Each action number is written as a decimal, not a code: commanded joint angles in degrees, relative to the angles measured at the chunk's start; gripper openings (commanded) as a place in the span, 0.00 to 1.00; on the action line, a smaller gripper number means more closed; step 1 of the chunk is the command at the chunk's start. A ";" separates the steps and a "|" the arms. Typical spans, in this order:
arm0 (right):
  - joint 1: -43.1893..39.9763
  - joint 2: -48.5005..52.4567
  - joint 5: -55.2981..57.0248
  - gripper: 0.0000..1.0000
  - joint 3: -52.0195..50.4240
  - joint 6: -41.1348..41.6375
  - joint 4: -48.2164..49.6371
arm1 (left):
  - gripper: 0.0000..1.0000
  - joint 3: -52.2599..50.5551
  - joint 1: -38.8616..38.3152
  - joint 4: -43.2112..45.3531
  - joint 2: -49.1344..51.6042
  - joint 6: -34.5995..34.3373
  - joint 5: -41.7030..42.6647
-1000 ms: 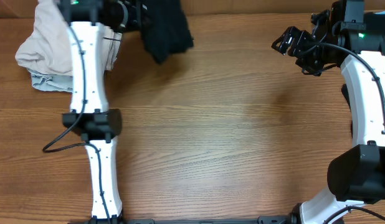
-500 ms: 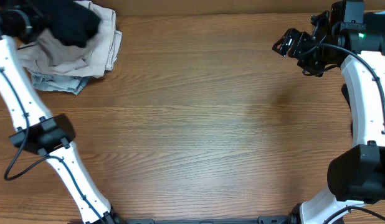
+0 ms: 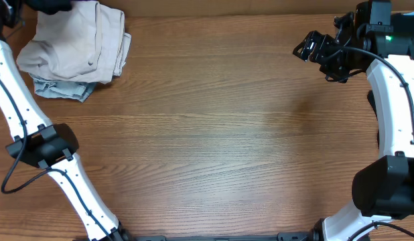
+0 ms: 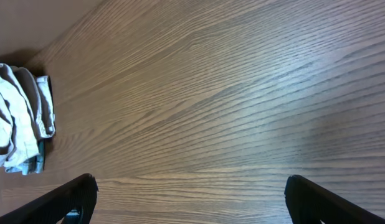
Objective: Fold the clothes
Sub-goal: 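Carry the black bundle left and place it on the beige garment, then press the black bundle flat on the beige pile with the left gripper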
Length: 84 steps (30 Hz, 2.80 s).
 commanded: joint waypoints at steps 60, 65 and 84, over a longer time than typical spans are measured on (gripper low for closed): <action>-0.13 -0.20 0.59 1.00 0.13 -0.44 -1.75 | 1.00 -40.54 -5.55 16.46 -1.05 63.56 -28.26; -0.13 -0.20 0.59 1.00 0.13 -0.44 -2.34 | 1.00 -47.71 -5.55 21.68 -1.05 63.54 -28.30; -0.28 -0.35 9.07 1.00 28.46 -11.43 -9.51 | 1.00 1.88 -6.27 -6.82 -8.00 61.31 -20.81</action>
